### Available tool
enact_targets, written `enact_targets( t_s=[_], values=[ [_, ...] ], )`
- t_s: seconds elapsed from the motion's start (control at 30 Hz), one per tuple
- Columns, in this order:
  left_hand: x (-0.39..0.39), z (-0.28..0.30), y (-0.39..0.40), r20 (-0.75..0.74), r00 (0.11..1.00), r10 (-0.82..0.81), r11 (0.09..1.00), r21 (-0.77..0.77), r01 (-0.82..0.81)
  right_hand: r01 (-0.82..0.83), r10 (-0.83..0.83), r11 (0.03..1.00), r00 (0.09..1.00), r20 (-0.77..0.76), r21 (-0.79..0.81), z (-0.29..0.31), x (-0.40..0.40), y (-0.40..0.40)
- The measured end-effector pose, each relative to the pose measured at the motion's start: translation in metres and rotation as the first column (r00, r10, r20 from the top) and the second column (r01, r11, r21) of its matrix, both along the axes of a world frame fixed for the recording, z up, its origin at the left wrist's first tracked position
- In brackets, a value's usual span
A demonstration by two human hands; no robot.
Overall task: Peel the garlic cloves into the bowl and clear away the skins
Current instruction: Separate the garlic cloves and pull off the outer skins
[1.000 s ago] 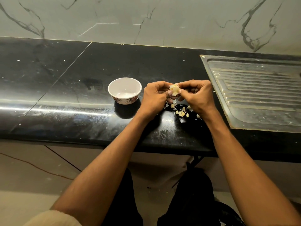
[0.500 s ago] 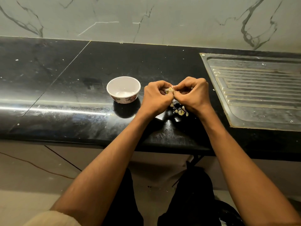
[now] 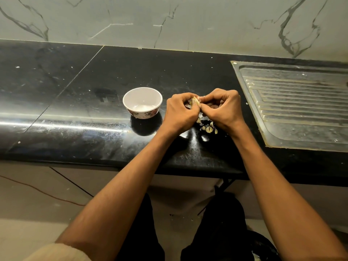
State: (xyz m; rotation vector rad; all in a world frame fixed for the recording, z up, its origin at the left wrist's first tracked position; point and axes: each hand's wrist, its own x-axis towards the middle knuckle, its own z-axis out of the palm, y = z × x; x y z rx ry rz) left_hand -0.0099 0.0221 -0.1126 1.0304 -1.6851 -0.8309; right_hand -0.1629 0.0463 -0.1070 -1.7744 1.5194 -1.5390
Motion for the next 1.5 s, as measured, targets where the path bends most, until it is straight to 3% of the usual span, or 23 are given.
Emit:
enact_targets(
  t_s=[0.53, 0.93, 1.5],
  values=[
    [-0.0014, 0.0021, 0.0012, 0.017, 0.999, -0.05, 0.998, 0.033, 0.05, 0.039, -0.039, 0.999, 0.999, 0.001, 0.021, 0.0007, 0.0056, 0.0027],
    [0.0016, -0.0009, -0.0016, -0.116, 0.99, -0.085, 0.991, 0.096, 0.096, 0.101, -0.101, 0.995, 0.995, 0.008, 0.003, 0.0024, 0.0067, 0.0061],
    [0.0007, 0.0003, -0.0006, -0.245, 0.96, -0.135, 0.968, 0.174, 0.18, 0.06, -0.076, 0.995, 0.974, 0.214, 0.078, 0.0066, 0.0036, 0.0034]
  ],
)
